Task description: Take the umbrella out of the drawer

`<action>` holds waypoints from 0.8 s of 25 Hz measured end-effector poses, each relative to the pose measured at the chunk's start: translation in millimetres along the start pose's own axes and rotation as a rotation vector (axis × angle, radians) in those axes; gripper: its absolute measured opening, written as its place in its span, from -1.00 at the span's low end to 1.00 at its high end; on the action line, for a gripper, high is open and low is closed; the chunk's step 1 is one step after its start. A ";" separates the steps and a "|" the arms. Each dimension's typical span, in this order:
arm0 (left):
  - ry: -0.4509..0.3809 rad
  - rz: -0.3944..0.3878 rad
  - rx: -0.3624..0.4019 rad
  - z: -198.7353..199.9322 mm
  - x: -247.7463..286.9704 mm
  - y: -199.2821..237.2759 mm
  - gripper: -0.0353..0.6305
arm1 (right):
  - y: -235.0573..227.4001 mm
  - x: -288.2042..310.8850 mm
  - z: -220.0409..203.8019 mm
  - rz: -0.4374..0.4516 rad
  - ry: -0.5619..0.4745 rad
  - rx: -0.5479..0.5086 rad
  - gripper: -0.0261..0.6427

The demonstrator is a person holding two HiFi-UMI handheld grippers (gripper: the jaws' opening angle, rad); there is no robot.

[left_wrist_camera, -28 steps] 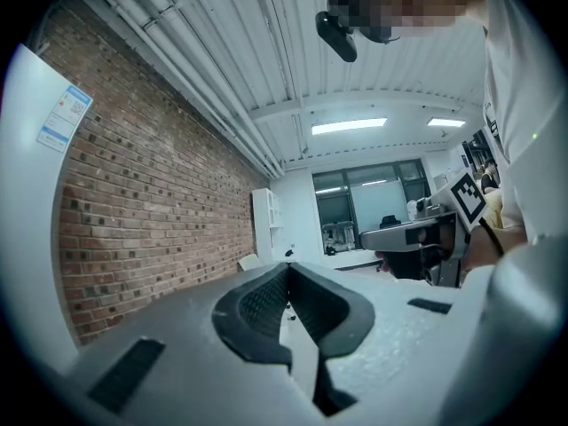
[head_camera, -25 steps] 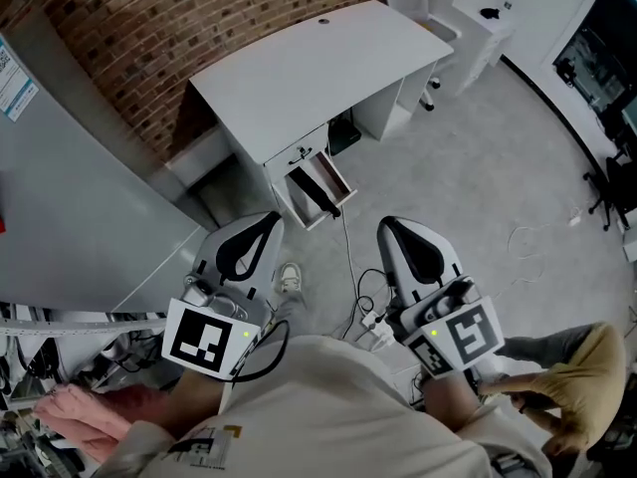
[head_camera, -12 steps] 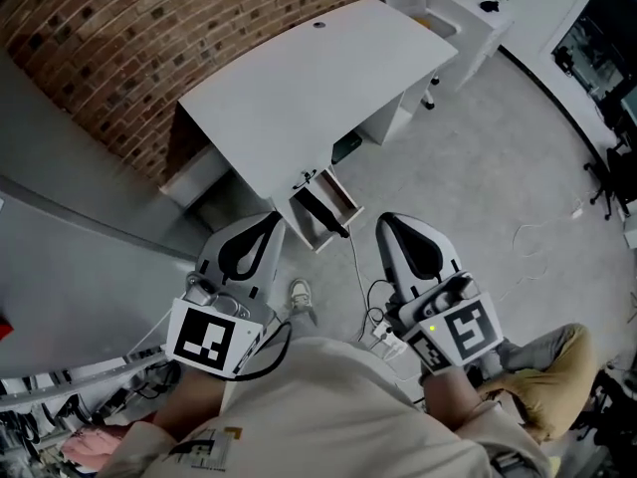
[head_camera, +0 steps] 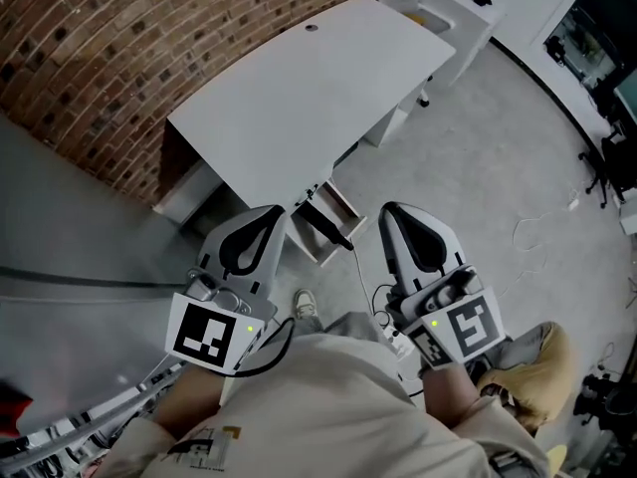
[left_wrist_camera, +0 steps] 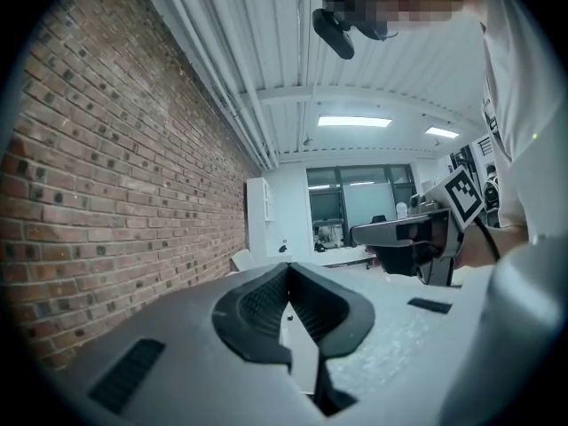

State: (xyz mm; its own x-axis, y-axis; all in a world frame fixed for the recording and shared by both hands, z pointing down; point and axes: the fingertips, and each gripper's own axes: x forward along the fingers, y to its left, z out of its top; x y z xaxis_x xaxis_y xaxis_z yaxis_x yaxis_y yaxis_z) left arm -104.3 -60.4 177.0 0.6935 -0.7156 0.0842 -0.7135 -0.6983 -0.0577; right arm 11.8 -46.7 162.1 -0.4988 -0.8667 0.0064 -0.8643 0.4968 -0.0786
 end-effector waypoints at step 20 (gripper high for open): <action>0.100 0.042 -0.044 -35.8 75.6 32.5 -0.87 | -58.5 56.0 -27.3 0.096 0.084 0.006 -0.90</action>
State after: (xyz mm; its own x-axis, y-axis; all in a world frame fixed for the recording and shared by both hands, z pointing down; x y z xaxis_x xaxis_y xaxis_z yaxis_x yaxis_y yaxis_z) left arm -78.6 -136.5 217.1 0.6507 -0.7372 0.1818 -0.7471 -0.6644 -0.0202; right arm 32.7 -123.0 194.3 -0.5829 -0.8083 0.0824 -0.8121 0.5766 -0.0892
